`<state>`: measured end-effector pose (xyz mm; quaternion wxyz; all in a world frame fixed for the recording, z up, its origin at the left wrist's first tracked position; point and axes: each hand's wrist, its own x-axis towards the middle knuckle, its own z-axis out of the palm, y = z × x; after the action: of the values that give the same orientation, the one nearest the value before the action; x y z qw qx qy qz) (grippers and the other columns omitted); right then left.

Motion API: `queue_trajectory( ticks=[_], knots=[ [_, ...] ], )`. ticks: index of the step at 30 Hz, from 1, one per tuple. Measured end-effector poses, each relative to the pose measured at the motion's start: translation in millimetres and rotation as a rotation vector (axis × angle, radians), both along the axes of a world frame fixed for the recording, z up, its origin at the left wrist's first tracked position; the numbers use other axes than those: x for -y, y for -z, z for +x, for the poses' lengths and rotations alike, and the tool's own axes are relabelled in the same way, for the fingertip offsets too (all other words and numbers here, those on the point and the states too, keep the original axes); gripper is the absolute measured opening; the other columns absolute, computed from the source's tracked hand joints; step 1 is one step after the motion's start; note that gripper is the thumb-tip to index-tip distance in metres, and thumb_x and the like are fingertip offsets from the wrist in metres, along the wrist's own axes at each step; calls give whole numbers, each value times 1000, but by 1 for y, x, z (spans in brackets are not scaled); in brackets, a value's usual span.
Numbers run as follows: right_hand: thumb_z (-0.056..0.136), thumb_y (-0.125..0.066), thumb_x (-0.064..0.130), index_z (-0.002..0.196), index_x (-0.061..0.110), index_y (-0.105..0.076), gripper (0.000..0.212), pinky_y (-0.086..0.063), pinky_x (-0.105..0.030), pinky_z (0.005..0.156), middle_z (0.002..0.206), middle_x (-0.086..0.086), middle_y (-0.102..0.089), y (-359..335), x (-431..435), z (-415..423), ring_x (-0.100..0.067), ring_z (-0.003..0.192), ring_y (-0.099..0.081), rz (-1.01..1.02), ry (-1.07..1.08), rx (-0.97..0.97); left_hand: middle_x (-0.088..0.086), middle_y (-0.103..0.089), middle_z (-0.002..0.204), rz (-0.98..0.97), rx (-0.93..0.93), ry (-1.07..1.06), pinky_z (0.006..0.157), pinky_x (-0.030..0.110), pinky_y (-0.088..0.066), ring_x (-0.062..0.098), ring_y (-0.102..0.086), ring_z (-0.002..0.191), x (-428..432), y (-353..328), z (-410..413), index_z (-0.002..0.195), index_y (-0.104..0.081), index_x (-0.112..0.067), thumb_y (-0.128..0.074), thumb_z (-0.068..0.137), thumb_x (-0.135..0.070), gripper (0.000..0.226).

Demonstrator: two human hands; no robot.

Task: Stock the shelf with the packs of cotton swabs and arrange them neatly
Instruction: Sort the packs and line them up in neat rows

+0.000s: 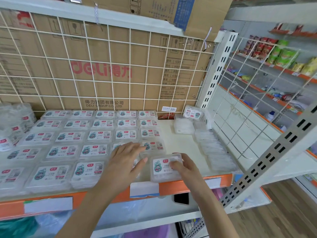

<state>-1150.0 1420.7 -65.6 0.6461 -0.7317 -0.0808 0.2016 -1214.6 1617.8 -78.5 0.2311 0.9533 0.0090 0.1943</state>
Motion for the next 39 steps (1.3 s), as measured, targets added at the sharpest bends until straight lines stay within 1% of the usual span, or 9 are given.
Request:
queue_trajectory(
  ticks=[3,6,16,21,24,28,33,36,39],
  knots=[
    [86,-61,16,105,10,-59,20,-46,-13,58,92,-4,-70,9,-9,7,-6,72,-67,-32,17,-36,-9,-33,150,172,-236,39,115,34,-4,15,-20,142,-7,0,1,142,-37,-33,25,61,-82,113],
    [89,-59,15,106,9,-57,18,-49,-16,58,92,-5,-70,16,-18,11,-10,74,-68,-61,17,-53,-14,-12,157,226,-330,63,115,30,6,8,-3,144,-11,1,0,147,-18,-41,34,52,-81,116],
    [86,-65,30,102,14,-61,23,-51,-25,69,88,2,-69,31,-28,7,-15,81,-65,-273,98,199,-15,-2,157,265,-318,69,112,26,15,5,7,144,-12,9,-1,148,-7,-42,30,58,-81,105],
    [87,-63,34,98,15,-53,24,-40,-12,59,91,4,-63,36,-31,-6,-6,76,-57,-342,188,338,-19,8,154,299,-333,66,110,28,17,8,8,144,-11,7,-1,148,-5,-41,9,53,-94,110],
    [89,-60,37,97,18,-51,23,-39,-11,59,94,4,-61,41,-35,-12,-9,78,-56,-377,205,424,-16,5,156,317,-323,39,110,29,18,8,8,144,-10,8,-1,148,-3,-41,-8,60,-84,98],
    [89,-57,42,104,13,-53,32,-41,-26,67,98,2,-59,43,-36,-14,-15,84,-55,-433,201,494,-14,0,158,299,-303,38,111,29,16,7,6,145,-10,9,-1,148,-6,-41,-10,62,-75,93],
    [88,-51,51,109,13,-52,44,-45,-27,70,102,3,-58,41,-35,-15,-15,88,-57,-445,171,516,-15,0,157,305,-290,33,111,29,16,7,6,145,-10,10,-1,148,-6,-41,-9,62,-74,92],
    [92,-51,45,114,15,-53,37,-43,-15,68,108,3,-60,40,-28,-13,-11,91,-56,-407,110,485,-15,2,157,315,-296,35,112,29,14,6,8,144,-11,9,-2,148,-3,-42,-6,61,-74,92],
    [87,-42,63,119,19,-55,55,-47,-19,77,112,4,-62,38,-22,-10,-9,95,-59,-363,45,438,-15,4,157,302,-309,54,112,29,14,6,9,144,-12,8,-2,147,-2,-42,-6,61,-77,94]
  ],
)
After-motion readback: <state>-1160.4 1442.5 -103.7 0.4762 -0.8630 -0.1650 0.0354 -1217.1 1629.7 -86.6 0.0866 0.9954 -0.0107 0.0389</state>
